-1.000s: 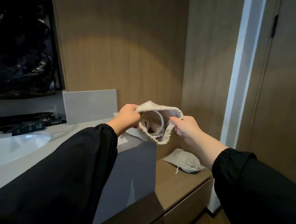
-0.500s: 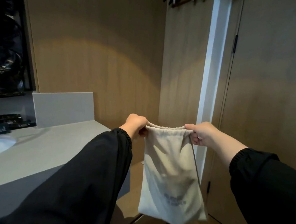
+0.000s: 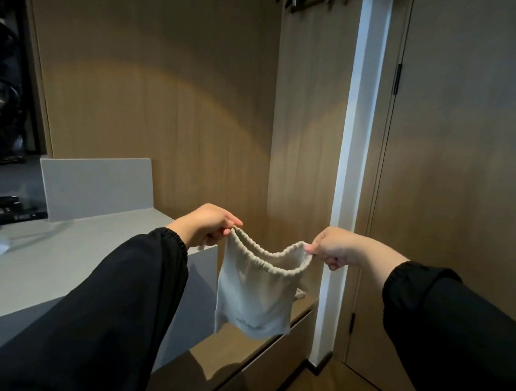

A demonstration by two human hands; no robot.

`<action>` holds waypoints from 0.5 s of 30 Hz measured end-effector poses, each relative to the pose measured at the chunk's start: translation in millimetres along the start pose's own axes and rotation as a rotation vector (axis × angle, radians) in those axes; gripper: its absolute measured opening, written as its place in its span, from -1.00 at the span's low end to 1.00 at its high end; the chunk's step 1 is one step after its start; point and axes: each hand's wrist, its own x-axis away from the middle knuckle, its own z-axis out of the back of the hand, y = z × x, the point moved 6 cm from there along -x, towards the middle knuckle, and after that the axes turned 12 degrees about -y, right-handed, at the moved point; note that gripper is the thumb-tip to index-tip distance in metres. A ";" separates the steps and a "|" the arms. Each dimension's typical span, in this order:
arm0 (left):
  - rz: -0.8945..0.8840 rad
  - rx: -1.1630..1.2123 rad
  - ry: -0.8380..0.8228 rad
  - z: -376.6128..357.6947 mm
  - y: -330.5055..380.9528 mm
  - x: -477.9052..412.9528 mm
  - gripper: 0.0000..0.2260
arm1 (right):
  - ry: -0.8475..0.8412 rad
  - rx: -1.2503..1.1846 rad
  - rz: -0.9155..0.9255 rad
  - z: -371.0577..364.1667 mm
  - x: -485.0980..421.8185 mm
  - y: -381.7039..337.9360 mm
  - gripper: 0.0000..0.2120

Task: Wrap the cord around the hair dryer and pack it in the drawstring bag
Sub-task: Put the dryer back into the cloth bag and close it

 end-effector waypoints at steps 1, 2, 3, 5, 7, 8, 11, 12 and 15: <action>-0.016 0.021 0.049 4.3 -1.7 -0.1 -0.73 | 0.056 0.059 -0.005 2.9 -0.4 -0.6 -0.58; -0.030 0.045 0.107 9.7 -3.1 0.0 -0.71 | 0.117 0.111 -0.004 7.0 -0.2 -1.6 -0.61; -0.042 0.072 0.169 14.8 -3.9 0.4 -0.70 | 0.181 0.143 0.006 12.0 0.5 -3.0 -0.65; -0.056 0.147 0.281 23.6 -8.4 -0.1 -0.69 | 0.321 0.118 0.043 20.0 2.4 -5.7 -0.68; -0.065 0.257 0.381 31.4 -16.3 -2.2 -0.67 | 0.468 -0.007 0.082 26.4 0.2 -2.9 -0.68; -0.065 0.303 0.429 36.0 -20.8 -3.4 -0.65 | 0.539 -0.099 0.092 30.0 -2.6 2.2 -0.67; -0.050 0.365 0.591 55.3 -34.3 0.1 -0.63 | 0.760 -0.430 0.083 41.1 -1.9 26.0 -0.76; -0.049 0.372 0.639 62.3 -37.9 2.5 -0.63 | 0.821 -0.539 0.067 43.1 1.3 34.7 -0.79; -0.080 0.387 0.672 67.5 -41.8 2.8 -0.66 | 0.912 -0.779 0.029 42.9 4.3 53.6 -0.84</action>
